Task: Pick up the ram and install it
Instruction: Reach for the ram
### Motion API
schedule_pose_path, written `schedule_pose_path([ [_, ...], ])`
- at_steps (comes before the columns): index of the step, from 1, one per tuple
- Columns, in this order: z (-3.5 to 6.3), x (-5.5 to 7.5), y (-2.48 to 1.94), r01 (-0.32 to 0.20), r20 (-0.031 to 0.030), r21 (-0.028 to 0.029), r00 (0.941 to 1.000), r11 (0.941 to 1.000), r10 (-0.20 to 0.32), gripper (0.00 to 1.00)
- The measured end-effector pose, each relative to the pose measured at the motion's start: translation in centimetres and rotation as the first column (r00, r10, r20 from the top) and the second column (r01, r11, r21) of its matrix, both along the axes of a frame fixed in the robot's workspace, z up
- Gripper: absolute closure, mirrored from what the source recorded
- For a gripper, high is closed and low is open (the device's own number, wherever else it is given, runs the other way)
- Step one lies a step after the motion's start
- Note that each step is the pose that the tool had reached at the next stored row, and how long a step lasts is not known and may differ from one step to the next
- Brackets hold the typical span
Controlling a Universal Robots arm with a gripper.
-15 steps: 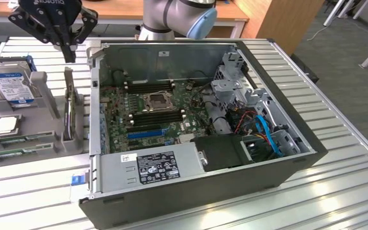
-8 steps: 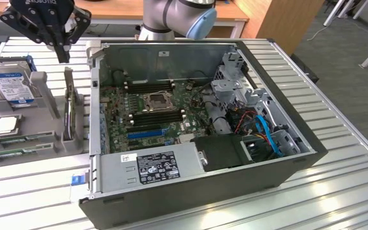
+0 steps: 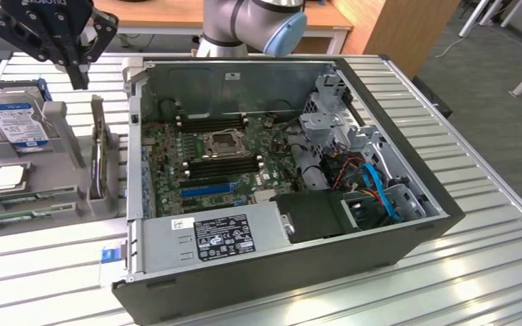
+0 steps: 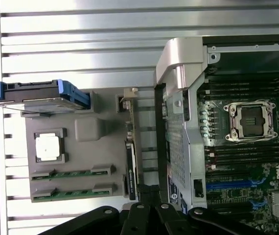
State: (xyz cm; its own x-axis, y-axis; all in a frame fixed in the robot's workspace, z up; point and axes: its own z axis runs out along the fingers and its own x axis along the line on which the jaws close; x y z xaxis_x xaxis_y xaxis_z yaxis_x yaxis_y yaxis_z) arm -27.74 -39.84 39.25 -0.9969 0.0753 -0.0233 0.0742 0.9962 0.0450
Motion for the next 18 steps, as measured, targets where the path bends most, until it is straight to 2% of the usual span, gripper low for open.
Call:
schedule_pose_path([
  [18, -0.04, -2.7, 0.01, 0.0, 0.0, 0.0, 1.0, 1.0, 0.0, 0.9],
])
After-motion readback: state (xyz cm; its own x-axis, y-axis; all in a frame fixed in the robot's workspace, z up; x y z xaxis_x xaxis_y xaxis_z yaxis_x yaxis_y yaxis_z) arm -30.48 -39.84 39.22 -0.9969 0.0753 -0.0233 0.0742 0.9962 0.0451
